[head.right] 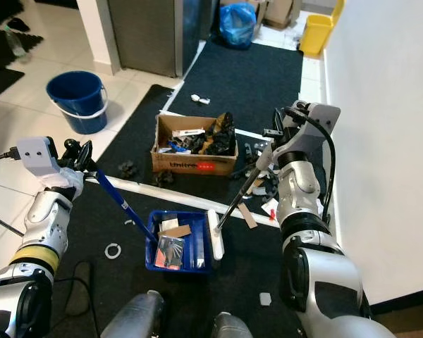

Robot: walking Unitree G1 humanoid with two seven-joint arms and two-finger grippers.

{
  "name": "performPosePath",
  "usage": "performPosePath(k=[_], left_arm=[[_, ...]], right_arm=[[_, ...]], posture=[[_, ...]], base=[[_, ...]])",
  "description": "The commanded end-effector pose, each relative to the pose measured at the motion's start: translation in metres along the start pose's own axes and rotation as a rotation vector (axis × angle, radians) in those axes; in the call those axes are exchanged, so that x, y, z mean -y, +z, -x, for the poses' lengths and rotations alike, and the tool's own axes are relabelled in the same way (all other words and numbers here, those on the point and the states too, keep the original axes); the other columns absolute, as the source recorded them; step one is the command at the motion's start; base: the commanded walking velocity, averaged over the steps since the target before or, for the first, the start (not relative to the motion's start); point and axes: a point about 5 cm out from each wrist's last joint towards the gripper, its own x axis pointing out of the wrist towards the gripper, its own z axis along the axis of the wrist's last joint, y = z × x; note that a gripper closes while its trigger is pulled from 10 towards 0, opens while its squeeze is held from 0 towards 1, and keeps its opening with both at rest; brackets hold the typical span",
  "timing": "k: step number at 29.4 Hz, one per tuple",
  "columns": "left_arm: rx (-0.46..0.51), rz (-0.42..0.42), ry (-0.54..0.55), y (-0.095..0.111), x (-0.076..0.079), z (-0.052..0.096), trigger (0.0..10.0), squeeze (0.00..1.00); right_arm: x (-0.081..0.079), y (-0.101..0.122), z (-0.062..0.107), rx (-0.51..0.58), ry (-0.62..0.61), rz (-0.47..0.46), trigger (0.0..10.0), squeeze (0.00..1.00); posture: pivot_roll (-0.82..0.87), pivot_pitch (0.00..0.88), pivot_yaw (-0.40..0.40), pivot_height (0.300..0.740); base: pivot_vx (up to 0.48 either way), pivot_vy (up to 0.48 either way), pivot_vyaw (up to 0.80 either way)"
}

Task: Sweep floor

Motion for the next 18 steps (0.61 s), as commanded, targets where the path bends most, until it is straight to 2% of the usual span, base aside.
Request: performPosePath(k=[1,13,15,18], left_arm=[[0.036,0.015,-0.026,0.0072,0.0075,-0.0068,10.0,0.0],[0.032,0.023,-0.039,0.0049,0.0124,-0.0077,10.0,0.0],[0.031,0.019,-0.03,0.005,0.0121,-0.008,10.0,0.0],[0.033,0.025,-0.01,0.0055,0.0104,-0.0082,10.0,0.0]], right_arm=[[0.0029,0.0113,-0.0037,0.054,-0.009,0.007,10.0,0.0],[0.0029,0.0114,-0.0034,0.056,-0.007,0.012,10.0,0.0],[0.003,0.0117,-0.0034,0.058,-0.007,0.012,10.0,0.0],[0.003,0.0118,-0.0032,0.061,-0.007,0.011,10.0,0.0]], posture=[[0.13,0.001,-0.041,0.74],[0.13,0.0,-0.043,0.74],[0.13,0.0,-0.043,0.74],[0.13,0.0,-0.041,0.74]], base=[[0.0,-0.416,0.0],[0.0,-0.41,0.0],[0.0,-0.292,0.0],[0.0,0.0,0.0]])
